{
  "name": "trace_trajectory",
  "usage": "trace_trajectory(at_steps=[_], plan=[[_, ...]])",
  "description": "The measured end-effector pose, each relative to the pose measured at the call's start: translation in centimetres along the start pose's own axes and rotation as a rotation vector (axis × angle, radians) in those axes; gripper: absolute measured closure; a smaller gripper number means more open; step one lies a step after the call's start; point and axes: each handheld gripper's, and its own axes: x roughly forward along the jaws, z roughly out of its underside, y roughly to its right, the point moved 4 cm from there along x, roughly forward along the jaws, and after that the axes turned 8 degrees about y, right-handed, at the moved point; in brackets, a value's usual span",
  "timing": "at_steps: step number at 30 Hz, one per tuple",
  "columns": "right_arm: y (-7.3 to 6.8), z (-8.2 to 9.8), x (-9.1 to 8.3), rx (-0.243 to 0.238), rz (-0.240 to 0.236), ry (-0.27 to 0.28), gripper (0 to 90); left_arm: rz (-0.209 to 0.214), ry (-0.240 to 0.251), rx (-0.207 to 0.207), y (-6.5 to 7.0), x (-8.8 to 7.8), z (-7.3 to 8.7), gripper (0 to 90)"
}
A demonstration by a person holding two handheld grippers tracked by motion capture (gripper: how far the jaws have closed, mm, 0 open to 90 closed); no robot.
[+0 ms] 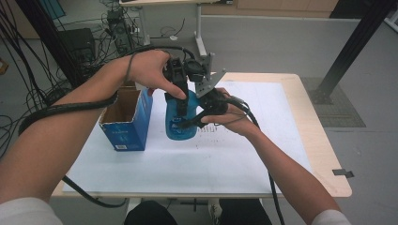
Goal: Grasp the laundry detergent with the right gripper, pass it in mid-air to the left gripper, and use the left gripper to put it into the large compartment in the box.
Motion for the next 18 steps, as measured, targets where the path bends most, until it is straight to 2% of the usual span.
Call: trace_trajectory(at_steps=[18], plan=[[0.28,0.17,-0.27,0.015,-0.01,0.006,42.4,0.003,0.009,-0.001,-0.22,-0.04,-0.18,37.6]])
